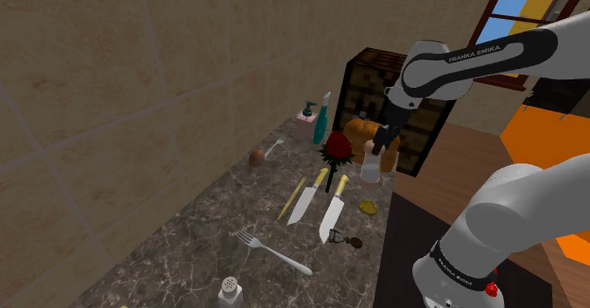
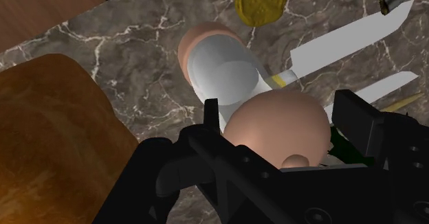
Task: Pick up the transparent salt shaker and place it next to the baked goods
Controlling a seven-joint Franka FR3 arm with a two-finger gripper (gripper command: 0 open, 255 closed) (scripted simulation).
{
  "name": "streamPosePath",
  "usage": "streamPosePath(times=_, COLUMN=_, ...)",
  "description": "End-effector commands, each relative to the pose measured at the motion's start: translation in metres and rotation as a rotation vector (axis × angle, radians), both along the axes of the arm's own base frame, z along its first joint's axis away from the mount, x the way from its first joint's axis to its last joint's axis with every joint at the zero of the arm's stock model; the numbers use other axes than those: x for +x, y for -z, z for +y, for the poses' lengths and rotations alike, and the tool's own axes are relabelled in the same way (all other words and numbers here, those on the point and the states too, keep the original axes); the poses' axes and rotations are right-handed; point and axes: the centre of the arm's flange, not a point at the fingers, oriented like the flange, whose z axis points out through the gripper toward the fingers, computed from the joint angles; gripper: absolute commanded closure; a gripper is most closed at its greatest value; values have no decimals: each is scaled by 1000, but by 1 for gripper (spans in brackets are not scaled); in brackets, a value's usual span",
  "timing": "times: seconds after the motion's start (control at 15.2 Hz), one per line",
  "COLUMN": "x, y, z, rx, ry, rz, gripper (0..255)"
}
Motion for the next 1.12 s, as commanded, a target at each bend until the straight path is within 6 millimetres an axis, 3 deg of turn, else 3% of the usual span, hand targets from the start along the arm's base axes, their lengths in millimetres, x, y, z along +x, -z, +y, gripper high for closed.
streamPosePath(times=0.0, x=-1, y=11, z=-1, rx=0, ry=0, rz=-1, gripper=255)
streamPosePath(times=0.13, x=-1, y=25, z=-1, rx=0, ry=0, rz=-1, gripper=255)
streamPosePath(times=0.66, x=-1, y=25, z=-1, rx=0, ry=0, rz=-1, gripper=255)
streamPosePath(times=0.73, x=-1, y=25, z=-1, rx=0, ry=0, rz=-1, gripper=0)
streamPosePath(times=1.06, x=-1, y=25, z=-1, rx=0, ry=0, rz=-1, gripper=0)
